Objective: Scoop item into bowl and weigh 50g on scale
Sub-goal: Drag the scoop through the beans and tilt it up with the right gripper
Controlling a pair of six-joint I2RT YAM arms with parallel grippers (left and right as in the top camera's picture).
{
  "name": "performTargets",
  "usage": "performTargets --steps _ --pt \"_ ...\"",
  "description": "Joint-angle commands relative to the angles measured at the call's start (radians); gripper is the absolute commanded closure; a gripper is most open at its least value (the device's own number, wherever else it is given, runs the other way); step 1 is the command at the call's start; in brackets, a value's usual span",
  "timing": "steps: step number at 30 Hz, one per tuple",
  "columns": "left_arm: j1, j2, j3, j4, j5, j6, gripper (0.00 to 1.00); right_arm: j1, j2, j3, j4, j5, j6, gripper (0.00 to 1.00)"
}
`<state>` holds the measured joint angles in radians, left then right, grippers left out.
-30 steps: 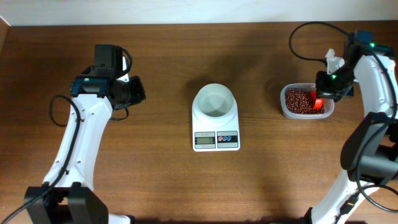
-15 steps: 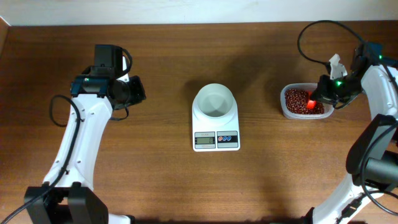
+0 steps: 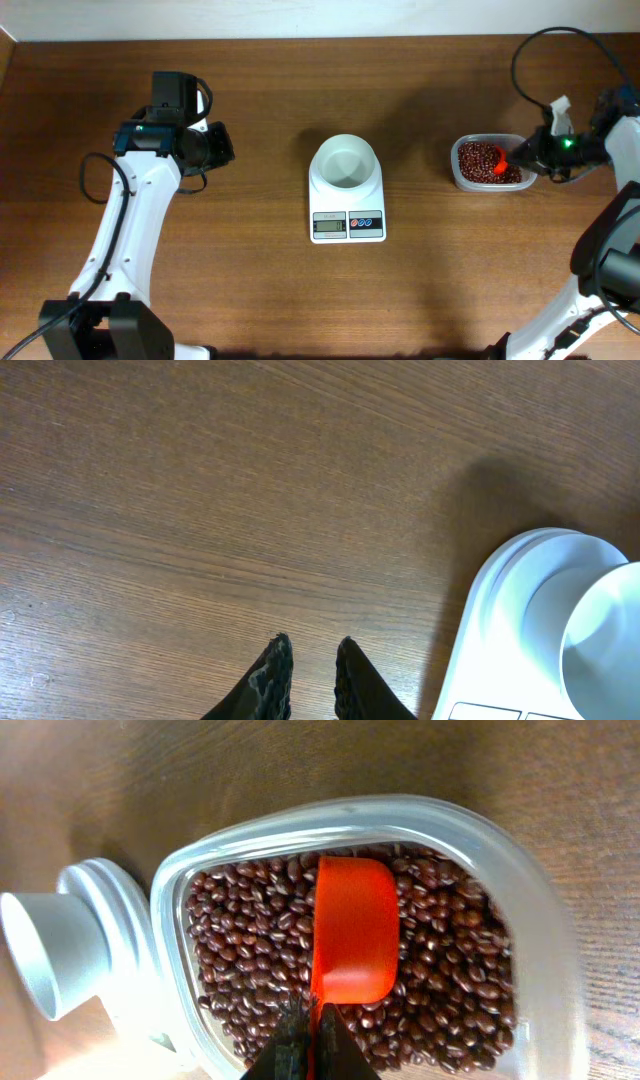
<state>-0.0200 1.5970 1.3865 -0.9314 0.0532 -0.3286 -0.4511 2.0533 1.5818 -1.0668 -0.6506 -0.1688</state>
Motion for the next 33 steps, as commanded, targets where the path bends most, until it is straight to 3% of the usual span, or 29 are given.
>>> performTargets --steps 1,16,33 --pt "-0.003 0.010 0.005 0.002 0.010 0.015 0.80 -0.021 0.018 -0.024 -0.012 -0.085 -0.027 0.96" --pt "-0.003 0.010 0.005 0.002 0.010 0.015 0.80 -0.027 0.018 -0.075 0.001 -0.159 -0.041 0.96" --pt "-0.003 0.009 0.005 0.002 0.010 0.016 0.77 -0.153 0.018 -0.075 -0.012 -0.301 -0.040 0.96"
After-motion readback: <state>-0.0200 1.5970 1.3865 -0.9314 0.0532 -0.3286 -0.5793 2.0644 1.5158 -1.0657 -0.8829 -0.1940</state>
